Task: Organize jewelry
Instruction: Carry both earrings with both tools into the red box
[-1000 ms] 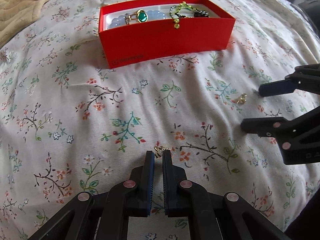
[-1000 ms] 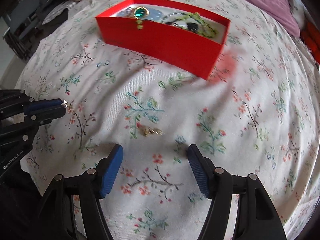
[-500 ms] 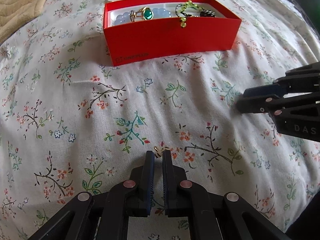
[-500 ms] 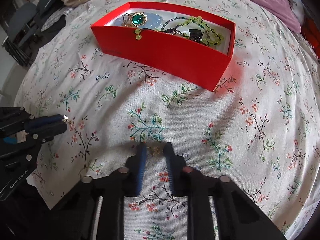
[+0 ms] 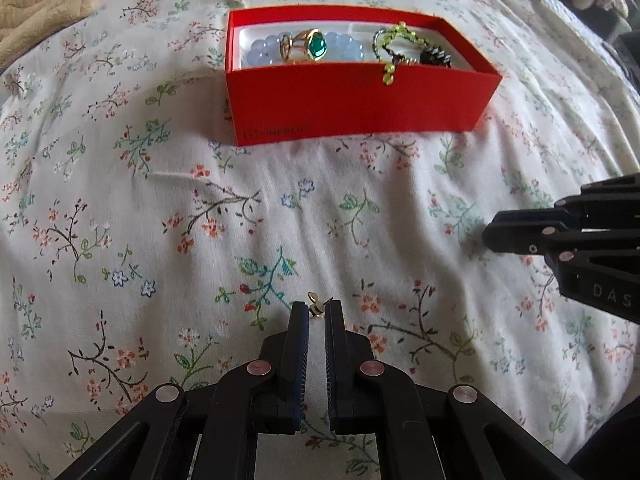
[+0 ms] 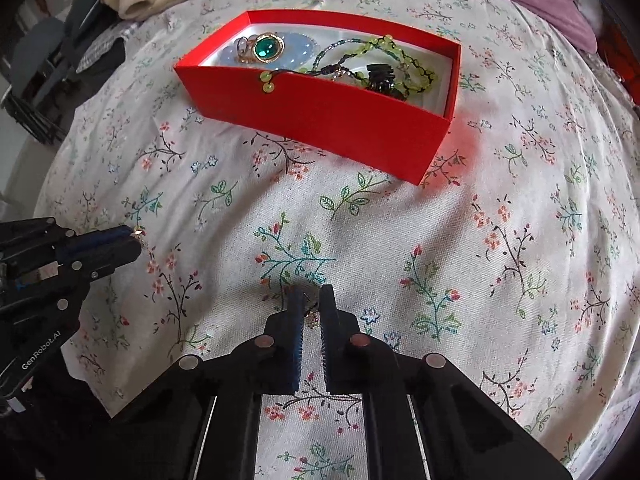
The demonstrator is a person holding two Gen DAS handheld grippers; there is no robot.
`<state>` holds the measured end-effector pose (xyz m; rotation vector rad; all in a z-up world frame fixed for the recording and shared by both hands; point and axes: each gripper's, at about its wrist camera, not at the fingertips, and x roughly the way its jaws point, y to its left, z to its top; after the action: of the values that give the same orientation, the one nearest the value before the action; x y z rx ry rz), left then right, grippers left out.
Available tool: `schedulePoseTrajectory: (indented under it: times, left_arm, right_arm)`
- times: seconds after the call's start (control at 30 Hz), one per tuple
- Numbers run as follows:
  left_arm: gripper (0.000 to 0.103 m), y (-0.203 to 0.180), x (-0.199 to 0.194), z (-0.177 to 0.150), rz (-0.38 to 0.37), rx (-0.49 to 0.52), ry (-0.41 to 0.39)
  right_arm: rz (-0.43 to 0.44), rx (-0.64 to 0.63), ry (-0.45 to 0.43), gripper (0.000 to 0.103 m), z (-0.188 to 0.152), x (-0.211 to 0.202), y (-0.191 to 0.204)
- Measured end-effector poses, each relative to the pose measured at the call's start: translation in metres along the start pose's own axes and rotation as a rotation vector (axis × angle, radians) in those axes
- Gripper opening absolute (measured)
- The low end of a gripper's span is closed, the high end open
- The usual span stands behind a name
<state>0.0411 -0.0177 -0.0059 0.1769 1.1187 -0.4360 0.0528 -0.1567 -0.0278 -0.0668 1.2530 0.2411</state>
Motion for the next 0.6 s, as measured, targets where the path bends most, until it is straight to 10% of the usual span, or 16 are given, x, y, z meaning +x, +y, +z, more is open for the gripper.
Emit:
schedulePoseTrajectory:
  times: [0.6]
  left_arm:
    - [0.003, -0.005, -0.026, 0.04, -0.041, -0.042, -0.079]
  right_arm:
    - [0.068, 0.076, -0.1, 0.008, 0.007, -0.052, -0.019]
